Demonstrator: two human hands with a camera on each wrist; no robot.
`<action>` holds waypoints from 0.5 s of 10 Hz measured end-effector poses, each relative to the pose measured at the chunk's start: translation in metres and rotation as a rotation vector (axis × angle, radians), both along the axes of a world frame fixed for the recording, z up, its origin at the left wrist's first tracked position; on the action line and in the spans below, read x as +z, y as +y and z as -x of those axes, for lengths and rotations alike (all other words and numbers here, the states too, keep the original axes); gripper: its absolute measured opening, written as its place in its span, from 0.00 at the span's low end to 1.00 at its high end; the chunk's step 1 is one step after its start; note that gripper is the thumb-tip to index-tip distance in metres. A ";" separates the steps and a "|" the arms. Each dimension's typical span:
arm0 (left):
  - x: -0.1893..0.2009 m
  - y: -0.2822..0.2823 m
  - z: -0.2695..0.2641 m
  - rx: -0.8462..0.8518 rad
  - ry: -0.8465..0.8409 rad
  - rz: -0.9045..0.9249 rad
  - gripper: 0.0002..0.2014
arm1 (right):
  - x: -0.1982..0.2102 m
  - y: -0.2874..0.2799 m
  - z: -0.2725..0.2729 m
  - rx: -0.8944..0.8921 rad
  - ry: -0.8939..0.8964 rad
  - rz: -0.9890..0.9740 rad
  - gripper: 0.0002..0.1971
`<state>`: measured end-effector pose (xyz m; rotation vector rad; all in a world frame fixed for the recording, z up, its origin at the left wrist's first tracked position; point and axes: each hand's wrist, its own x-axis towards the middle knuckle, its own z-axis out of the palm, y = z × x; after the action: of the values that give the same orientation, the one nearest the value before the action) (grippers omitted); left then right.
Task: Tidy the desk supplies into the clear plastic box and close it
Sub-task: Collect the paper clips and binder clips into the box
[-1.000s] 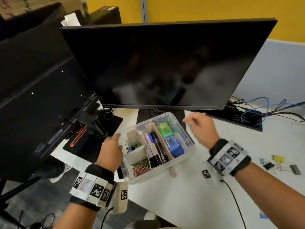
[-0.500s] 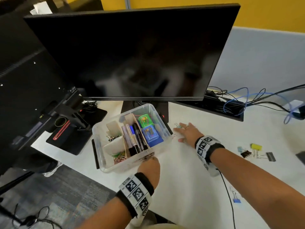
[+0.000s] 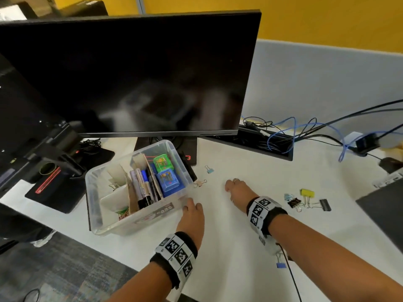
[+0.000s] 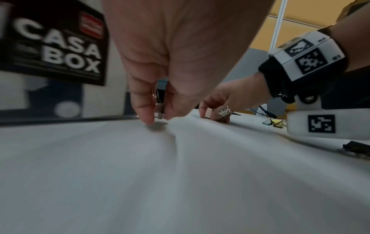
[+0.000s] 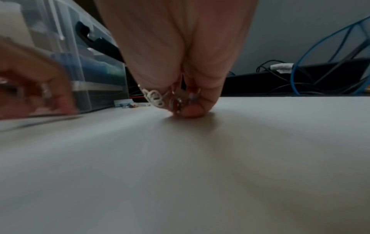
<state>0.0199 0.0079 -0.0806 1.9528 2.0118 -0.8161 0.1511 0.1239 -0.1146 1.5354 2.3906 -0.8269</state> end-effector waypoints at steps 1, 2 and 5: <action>-0.002 0.022 -0.016 -0.176 0.138 -0.045 0.16 | 0.003 0.002 -0.006 -0.011 0.046 0.003 0.15; 0.000 0.046 -0.024 -0.093 0.047 -0.185 0.17 | 0.007 0.010 -0.009 -0.024 0.136 0.030 0.17; 0.005 0.088 -0.022 0.231 -0.006 -0.163 0.22 | 0.019 0.024 0.031 0.106 -0.036 -0.052 0.30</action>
<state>0.0421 0.0961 -0.0754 1.7520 2.3096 -0.6090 0.1203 0.1478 -0.0952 1.4143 2.4615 -0.7142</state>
